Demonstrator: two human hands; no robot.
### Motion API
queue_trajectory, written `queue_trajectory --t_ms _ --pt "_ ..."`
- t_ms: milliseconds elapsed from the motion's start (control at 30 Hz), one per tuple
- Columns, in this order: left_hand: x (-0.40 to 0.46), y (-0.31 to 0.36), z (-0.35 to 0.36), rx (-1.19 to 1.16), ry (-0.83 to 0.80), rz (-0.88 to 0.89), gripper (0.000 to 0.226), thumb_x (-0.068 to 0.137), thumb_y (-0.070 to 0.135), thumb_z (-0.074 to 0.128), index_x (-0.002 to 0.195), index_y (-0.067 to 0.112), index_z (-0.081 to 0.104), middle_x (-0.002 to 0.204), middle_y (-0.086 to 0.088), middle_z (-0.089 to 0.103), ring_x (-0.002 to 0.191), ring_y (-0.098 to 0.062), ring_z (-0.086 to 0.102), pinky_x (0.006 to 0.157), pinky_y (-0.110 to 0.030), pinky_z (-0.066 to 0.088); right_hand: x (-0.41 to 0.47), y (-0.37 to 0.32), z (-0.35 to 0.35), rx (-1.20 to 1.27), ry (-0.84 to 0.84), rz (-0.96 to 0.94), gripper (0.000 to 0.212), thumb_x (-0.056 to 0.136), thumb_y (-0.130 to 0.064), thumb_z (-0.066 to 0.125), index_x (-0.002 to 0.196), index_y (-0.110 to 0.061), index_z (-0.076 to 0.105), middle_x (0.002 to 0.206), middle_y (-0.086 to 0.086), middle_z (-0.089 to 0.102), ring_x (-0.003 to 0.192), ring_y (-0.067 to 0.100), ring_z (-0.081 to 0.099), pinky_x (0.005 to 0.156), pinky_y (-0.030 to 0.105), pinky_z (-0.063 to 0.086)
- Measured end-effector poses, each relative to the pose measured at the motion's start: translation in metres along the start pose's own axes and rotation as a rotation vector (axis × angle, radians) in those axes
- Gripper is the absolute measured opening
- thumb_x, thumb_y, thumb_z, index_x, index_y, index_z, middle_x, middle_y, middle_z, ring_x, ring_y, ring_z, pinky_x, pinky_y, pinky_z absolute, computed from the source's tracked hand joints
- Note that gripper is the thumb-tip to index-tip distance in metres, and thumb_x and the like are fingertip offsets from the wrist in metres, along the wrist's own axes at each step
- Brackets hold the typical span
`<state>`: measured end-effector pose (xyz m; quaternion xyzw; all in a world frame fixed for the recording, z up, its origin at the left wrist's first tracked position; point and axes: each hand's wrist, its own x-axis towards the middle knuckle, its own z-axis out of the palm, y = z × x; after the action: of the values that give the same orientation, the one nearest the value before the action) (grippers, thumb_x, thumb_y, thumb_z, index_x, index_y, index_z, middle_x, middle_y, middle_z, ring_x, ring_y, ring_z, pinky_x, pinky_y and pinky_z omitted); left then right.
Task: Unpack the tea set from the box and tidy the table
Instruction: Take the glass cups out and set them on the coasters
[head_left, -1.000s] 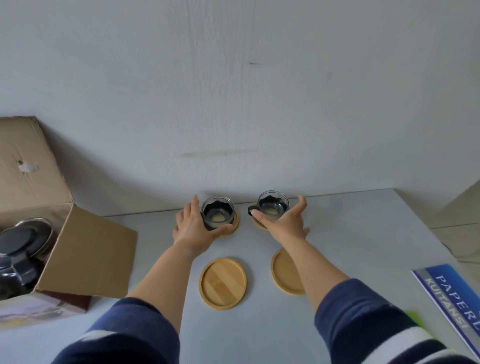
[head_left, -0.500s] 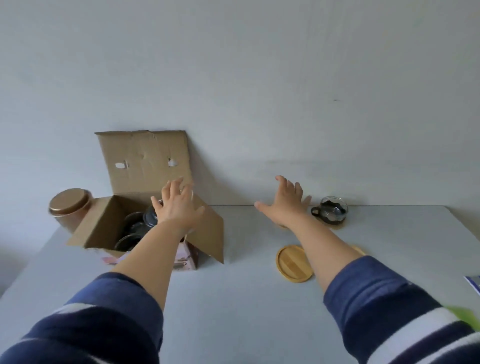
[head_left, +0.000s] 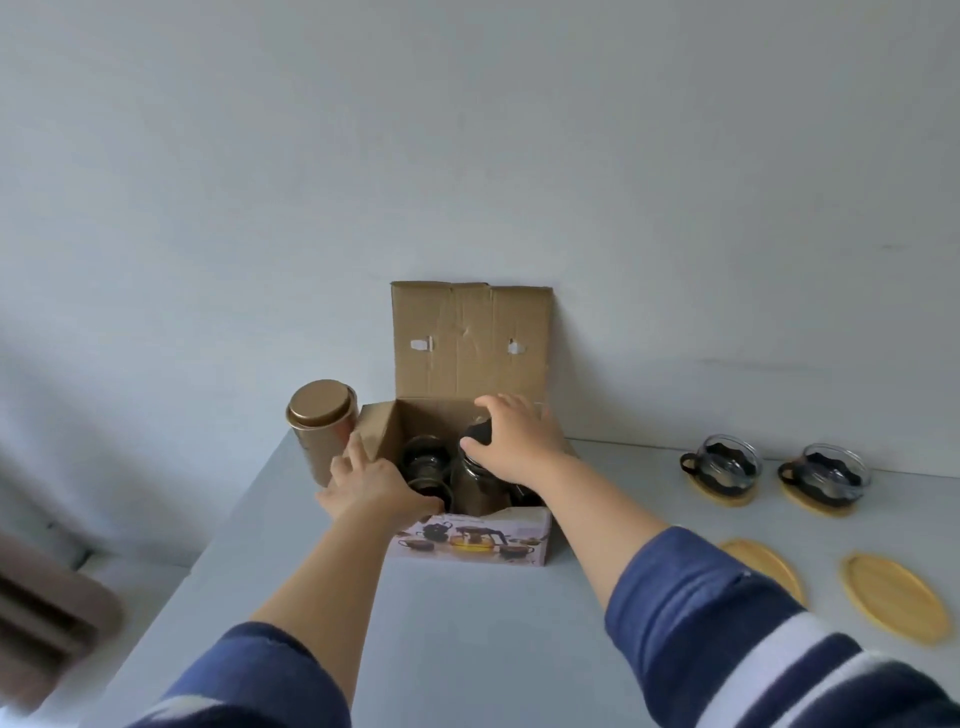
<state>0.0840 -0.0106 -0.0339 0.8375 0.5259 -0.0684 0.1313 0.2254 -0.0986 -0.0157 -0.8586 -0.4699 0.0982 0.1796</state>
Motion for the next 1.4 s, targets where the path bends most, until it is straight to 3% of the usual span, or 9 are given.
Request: queue_trajectory --t_ms 100,300,533,800,967,1100,1233,1300,1400 --pt "0.010 0.004 -0.005 0.115 -0.014 0.057 0.082 0.063 0.069 0.069 0.129 0.021 0.058 0.161 -0.001 -0.009 0.148 -0.029 -0.005 0.116 -0.057 0.016 0.023 -0.018 0.012 -0.051 -0.090 -0.025 0.057 0.092 -0.045 0.051 0.141 -0.019 0.039 0.149 0.003 0.042 0.139 0.025 0.035 0.117 0.050 0.017" --pt "0.030 0.016 0.009 0.324 -0.135 -0.023 0.082 0.074 0.062 0.060 0.144 0.024 0.041 0.160 -0.010 -0.020 0.143 -0.038 -0.027 0.106 -0.073 -0.009 0.064 -0.037 0.031 -0.395 -0.319 0.031 0.040 0.090 -0.046 0.054 0.110 -0.012 0.061 0.114 0.009 0.064 0.112 0.029 0.056 0.111 0.048 0.026" --pt "0.041 0.023 0.024 0.574 -0.057 -0.068 0.051 0.082 0.034 0.058 0.132 0.023 0.056 0.159 -0.019 -0.004 0.143 -0.042 -0.023 0.089 -0.078 -0.026 0.091 -0.050 0.055 -0.526 -0.432 0.079 0.047 0.089 -0.042 0.058 0.125 -0.011 0.056 0.131 0.010 0.057 0.127 0.032 0.048 0.114 0.049 0.021" --pt "0.038 0.019 0.030 0.490 0.010 -0.024 0.050 0.076 0.037 0.059 0.123 0.023 0.062 0.151 -0.012 0.014 0.144 -0.032 -0.002 0.104 -0.073 -0.010 0.091 -0.045 0.066 -0.627 -0.343 0.048 0.025 0.091 -0.022 0.056 0.114 -0.012 0.062 0.120 0.009 0.063 0.117 0.030 0.054 0.112 0.049 0.024" --pt "0.029 0.017 0.019 0.384 -0.018 0.053 0.065 0.074 0.053 0.060 0.131 0.022 0.055 0.155 -0.014 0.008 0.145 -0.032 -0.005 0.110 -0.069 -0.001 0.088 -0.047 0.047 -0.427 -0.449 0.071 0.047 0.092 -0.047 0.050 0.117 -0.009 0.059 0.118 0.011 0.061 0.114 0.031 0.053 0.109 0.049 0.028" --pt "0.026 0.007 0.010 0.180 -0.034 0.105 0.088 0.065 0.067 0.064 0.136 0.018 0.048 0.160 -0.008 -0.001 0.148 -0.028 -0.007 0.115 -0.060 0.010 0.096 -0.041 0.032 -0.163 -0.459 0.088 0.028 0.097 -0.030 0.048 0.095 -0.004 0.060 0.077 0.007 0.051 0.078 0.025 0.052 0.062 0.029 0.041" --pt "0.021 -0.007 0.011 -0.080 0.038 0.154 0.097 0.059 0.065 0.066 0.137 0.015 0.039 0.162 -0.002 0.001 0.149 -0.021 0.004 0.118 -0.051 0.017 0.100 -0.033 0.025 -0.069 -0.398 0.117 0.035 0.094 -0.012 0.044 0.059 -0.013 0.039 0.064 0.004 0.038 0.058 0.020 0.038 0.050 0.027 0.030" --pt "0.016 -0.012 0.011 -0.250 0.082 0.164 0.088 0.057 0.062 0.067 0.128 0.017 0.041 0.156 -0.003 0.024 0.142 -0.020 0.027 0.113 -0.044 0.030 0.100 -0.032 0.023 -0.060 -0.391 0.112 0.034 0.089 -0.001 0.041 0.057 -0.012 0.037 0.063 0.006 0.036 0.060 0.021 0.037 0.049 0.027 0.029" --pt "0.006 -0.020 0.001 -0.598 0.136 0.142 0.066 0.058 0.052 0.075 0.107 0.021 0.042 0.108 0.005 0.057 0.097 -0.013 0.058 0.080 -0.030 0.052 0.097 -0.032 0.022 -0.060 -0.380 0.107 0.024 0.092 -0.006 0.046 0.071 -0.006 0.056 0.074 0.009 0.051 0.072 0.024 0.051 0.058 0.028 0.041"
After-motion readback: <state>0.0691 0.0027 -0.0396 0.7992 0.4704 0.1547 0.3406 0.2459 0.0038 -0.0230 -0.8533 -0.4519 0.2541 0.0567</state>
